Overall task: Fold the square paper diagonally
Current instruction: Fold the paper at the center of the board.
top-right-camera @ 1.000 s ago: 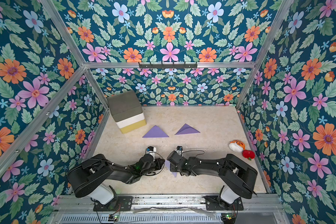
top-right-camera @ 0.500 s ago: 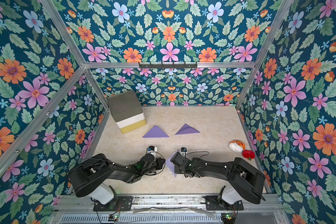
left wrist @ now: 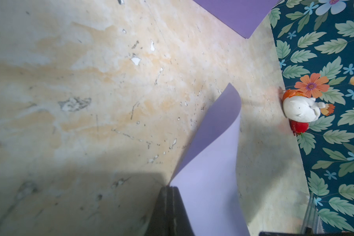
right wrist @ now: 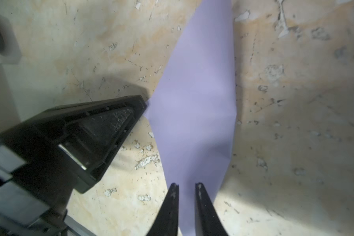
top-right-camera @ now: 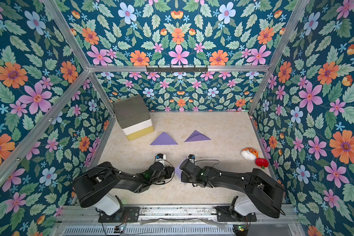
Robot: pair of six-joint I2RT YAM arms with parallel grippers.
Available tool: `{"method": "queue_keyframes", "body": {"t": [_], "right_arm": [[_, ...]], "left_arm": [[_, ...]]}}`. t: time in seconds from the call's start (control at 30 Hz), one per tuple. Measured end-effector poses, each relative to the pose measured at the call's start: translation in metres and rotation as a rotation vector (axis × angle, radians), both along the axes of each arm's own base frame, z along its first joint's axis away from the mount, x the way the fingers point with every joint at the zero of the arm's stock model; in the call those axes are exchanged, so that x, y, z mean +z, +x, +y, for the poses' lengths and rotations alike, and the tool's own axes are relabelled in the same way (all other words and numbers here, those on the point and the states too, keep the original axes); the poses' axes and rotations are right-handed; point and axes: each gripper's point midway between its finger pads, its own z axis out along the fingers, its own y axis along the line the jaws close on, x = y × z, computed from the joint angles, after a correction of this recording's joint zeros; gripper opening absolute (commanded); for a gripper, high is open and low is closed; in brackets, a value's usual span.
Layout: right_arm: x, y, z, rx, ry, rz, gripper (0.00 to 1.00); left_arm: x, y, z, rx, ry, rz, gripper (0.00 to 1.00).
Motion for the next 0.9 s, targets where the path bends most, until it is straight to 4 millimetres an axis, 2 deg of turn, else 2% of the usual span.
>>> {"method": "queue_keyframes", "body": {"t": [0.33,0.67,0.9], "right_arm": [[-0.027,-0.009,-0.012,-0.013,-0.075,0.057,0.14],[-0.029,-0.012,-0.018,-0.043,-0.065,0.045,0.14],[-0.025,-0.021,-0.037,-0.053,-0.112,0.062,0.14]], "left_arm": [[0.000,0.000,0.000,0.002,0.002,-0.003,0.00],[0.000,0.002,-0.002,0.007,-0.003,-0.017,0.00],[0.000,0.002,-0.002,0.008,-0.003,-0.017,0.00]]}}
